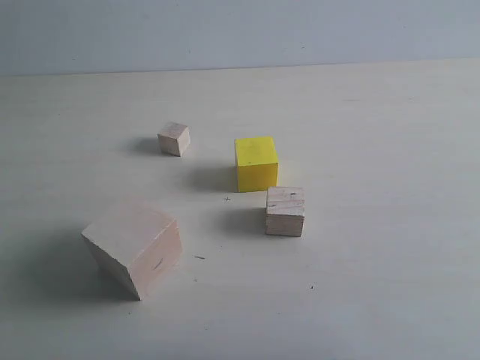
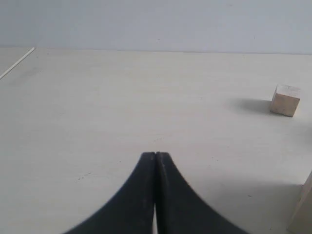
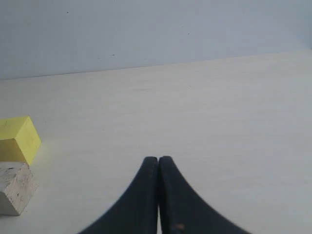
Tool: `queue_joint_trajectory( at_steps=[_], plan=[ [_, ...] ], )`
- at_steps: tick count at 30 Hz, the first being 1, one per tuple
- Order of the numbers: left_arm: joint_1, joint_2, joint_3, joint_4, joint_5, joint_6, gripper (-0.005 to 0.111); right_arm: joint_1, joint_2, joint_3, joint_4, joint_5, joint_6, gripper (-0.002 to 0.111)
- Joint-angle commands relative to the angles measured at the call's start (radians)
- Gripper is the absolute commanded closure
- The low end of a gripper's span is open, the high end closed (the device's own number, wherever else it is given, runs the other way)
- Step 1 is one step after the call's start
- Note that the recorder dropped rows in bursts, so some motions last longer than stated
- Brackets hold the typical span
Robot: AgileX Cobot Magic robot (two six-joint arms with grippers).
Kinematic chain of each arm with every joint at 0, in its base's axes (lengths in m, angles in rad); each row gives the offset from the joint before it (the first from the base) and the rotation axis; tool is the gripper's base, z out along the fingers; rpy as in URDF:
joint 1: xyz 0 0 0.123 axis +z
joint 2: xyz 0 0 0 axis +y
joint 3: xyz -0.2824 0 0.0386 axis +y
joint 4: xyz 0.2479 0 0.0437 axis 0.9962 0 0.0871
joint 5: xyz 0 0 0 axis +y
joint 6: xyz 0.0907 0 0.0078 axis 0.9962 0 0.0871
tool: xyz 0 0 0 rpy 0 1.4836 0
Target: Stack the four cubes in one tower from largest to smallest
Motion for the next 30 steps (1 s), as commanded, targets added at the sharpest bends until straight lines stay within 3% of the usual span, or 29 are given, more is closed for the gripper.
queue_joint_trajectory(
  at_steps=[1, 27, 29, 30],
  plan=[
    [-0.005, -0.005, 0.004, 0.001, -0.011, -0.005, 0.107, 0.003, -0.006, 0.005, -0.004, -0.014, 0.003, 0.108],
    [-0.005, -0.005, 0.004, 0.001, -0.011, -0.005, 0.107, 0.003, -0.006, 0.005, -0.004, -0.014, 0.004, 0.108],
    [-0.005, -0.005, 0.004, 0.001, -0.054, -0.005, 0.107, 0.003, -0.006, 0.005, -0.004, -0.014, 0.004, 0.108],
    [-0.005, -0.005, 0.004, -0.008, -0.151, -0.006, 0.107, 0.003, -0.006, 0.005, -0.004, -0.014, 0.004, 0.108]
  ],
)
